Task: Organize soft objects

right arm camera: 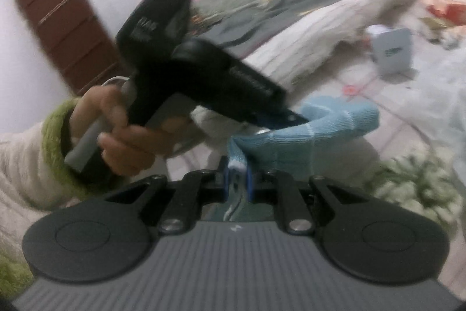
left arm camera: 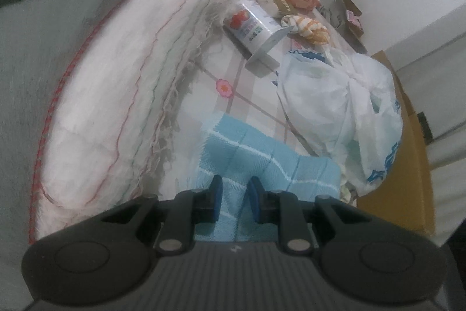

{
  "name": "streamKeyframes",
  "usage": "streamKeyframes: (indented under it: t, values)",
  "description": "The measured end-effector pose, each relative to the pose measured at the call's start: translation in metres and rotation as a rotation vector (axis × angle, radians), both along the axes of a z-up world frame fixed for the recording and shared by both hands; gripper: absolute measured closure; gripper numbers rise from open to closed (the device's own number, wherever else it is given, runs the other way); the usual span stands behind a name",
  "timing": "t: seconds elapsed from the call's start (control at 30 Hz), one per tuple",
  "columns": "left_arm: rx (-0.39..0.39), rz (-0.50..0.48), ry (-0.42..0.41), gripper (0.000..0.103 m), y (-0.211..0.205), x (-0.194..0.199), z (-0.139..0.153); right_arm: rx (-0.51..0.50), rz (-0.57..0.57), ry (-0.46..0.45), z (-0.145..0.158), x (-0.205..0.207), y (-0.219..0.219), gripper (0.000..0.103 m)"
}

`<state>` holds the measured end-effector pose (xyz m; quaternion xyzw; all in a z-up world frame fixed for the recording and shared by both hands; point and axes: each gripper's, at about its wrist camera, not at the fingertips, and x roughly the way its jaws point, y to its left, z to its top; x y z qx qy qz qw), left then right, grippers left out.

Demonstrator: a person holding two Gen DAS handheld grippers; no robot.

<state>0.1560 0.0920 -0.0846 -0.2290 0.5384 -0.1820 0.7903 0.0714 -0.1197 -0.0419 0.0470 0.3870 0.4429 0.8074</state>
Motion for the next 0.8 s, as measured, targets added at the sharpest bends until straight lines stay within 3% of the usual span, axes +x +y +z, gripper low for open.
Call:
streamKeyframes:
  t: [0.37,0.47,0.6,0.7,0.8]
  values:
    - [-0.044,0.024,0.025,0.081,0.012,0.002,0.0,-0.039,0.135,0.1,-0.032,0.029,0.039,0.089]
    - [-0.016,0.042,-0.025,0.074,0.016,-0.004,0.012,0.011,0.117,0.151,-0.037,0.038,0.034,0.091]
    - [0.034,0.051,-0.156,0.066,0.021,-0.025,0.044,0.034,0.095,0.18,-0.039,0.038,0.027,0.091]
    - [-0.02,0.01,-0.224,0.062,0.023,-0.041,0.065,0.018,0.087,0.157,-0.037,0.034,0.028,0.09]
    - [-0.088,-0.056,-0.213,0.06,0.02,-0.046,0.07,0.005,0.085,0.126,-0.035,0.028,0.03,0.086]
